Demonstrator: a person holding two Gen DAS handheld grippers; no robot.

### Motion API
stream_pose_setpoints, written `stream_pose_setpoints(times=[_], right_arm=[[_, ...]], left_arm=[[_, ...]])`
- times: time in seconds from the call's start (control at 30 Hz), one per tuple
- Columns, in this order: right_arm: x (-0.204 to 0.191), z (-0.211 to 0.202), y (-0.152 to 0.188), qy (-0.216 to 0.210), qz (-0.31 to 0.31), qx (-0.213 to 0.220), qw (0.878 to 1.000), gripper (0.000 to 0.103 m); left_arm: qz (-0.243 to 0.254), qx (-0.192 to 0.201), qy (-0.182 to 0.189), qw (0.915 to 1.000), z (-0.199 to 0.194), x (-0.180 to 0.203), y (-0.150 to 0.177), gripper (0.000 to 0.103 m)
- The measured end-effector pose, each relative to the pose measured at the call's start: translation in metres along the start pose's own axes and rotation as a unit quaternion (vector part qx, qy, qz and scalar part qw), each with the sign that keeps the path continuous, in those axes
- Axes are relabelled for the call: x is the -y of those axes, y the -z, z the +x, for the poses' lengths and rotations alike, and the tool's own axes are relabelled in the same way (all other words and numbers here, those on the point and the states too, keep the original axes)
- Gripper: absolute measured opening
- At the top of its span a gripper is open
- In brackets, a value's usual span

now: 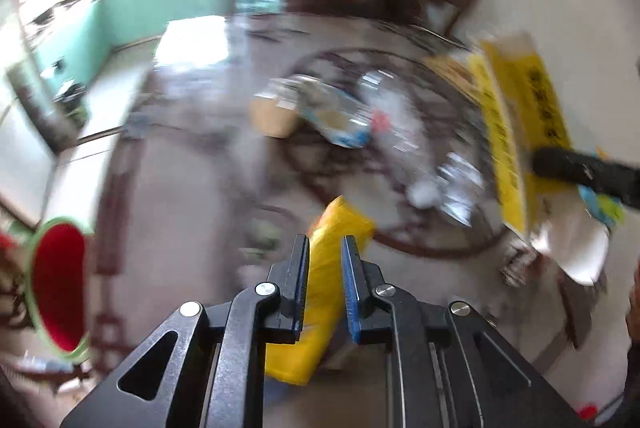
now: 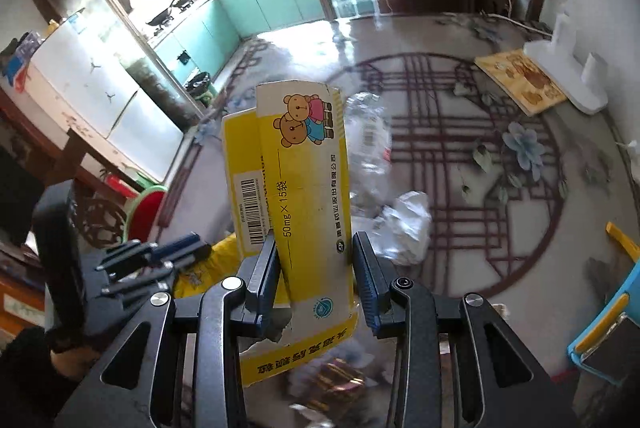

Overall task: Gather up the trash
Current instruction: 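Grasp the yellow cardboard box with the right tool while the left tool grasps the yellow juice box, then carry both boxes to the red bin and open both tools to drop them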

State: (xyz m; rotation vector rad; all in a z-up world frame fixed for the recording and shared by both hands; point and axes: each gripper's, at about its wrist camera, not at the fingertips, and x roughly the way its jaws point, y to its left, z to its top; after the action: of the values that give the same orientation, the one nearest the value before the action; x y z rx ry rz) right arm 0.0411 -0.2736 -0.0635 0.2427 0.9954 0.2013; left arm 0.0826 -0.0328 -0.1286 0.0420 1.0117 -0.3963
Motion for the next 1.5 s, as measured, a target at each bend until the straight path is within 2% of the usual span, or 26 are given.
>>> stream_pose_setpoints(times=[0.17,0.2,0.27,0.3,0.33,0.43,0.6,0.7,0.8,0.87,0.93,1.1,1.13,1.17,1.3,1.4,1.5], right_arm=[[-0.031,0.007,-0.006,-0.001,-0.018,0.009,1.0,0.034],[-0.034,0.009,-0.007,-0.002,-0.018,0.009,1.0,0.034],[-0.04,0.012,-0.005,0.001,-0.021,0.007,1.0,0.035],[-0.042,0.014,-0.003,0.002,-0.021,0.004,1.0,0.035],[-0.042,0.017,-0.002,0.004,-0.021,0.0,1.0,0.035],[-0.048,0.02,0.004,0.01,-0.016,-0.009,1.0,0.035],[-0.043,0.024,0.012,0.018,0.002,-0.019,1.0,0.035],[-0.043,0.023,0.014,0.022,0.012,-0.019,0.999,0.035],[-0.041,0.022,0.015,0.028,0.024,-0.018,0.999,0.036],[-0.038,0.024,0.016,0.03,0.033,-0.02,0.999,0.036],[-0.038,0.025,0.017,0.031,0.04,-0.022,0.998,0.036],[-0.043,0.029,0.018,0.032,0.046,-0.025,0.998,0.036],[-0.044,0.03,0.018,0.033,0.047,-0.026,0.998,0.036],[-0.047,0.03,0.018,0.032,0.047,-0.026,0.998,0.036],[-0.057,0.032,0.014,0.031,0.042,-0.023,0.998,0.036],[-0.069,0.035,0.009,0.028,0.034,-0.017,0.999,0.036],[-0.086,0.039,0.003,0.027,0.018,-0.008,0.999,0.036]], left_arm=[[-0.05,-0.004,-0.006,0.9987,-0.011,-0.041,0.001,0.015],[-0.052,-0.004,-0.009,0.9986,-0.012,-0.047,0.004,0.019],[-0.051,-0.007,-0.004,0.9986,-0.011,-0.059,0.009,0.049],[-0.049,-0.007,-0.005,0.9988,-0.008,-0.062,0.012,0.071],[-0.043,-0.004,-0.005,0.9991,-0.004,-0.065,0.012,0.073],[-0.01,-0.011,-0.008,0.9999,0.011,-0.071,0.012,0.073],[0.073,-0.056,-0.013,0.9956,0.048,-0.074,0.007,0.073],[0.144,-0.091,0.017,0.9852,0.064,-0.065,0.009,0.073],[0.214,-0.108,0.003,0.9709,0.079,-0.056,0.016,0.073],[0.224,-0.128,-0.002,0.9661,0.094,-0.055,0.018,0.073],[0.217,-0.134,-0.003,0.9671,0.102,-0.059,0.017,0.073],[0.165,-0.133,0.018,0.9771,0.111,-0.073,0.008,0.073],[0.154,-0.132,0.024,0.9789,0.11,-0.075,0.007,0.063],[0.144,-0.127,0.027,0.981,0.107,-0.077,0.005,0.059],[0.077,-0.088,0.028,0.9928,0.081,-0.091,-0.004,0.058],[0.029,-0.053,0.003,0.9982,0.052,-0.103,-0.012,0.058],[-0.012,-0.021,-0.028,0.9993,0.023,-0.118,-0.017,0.058]])
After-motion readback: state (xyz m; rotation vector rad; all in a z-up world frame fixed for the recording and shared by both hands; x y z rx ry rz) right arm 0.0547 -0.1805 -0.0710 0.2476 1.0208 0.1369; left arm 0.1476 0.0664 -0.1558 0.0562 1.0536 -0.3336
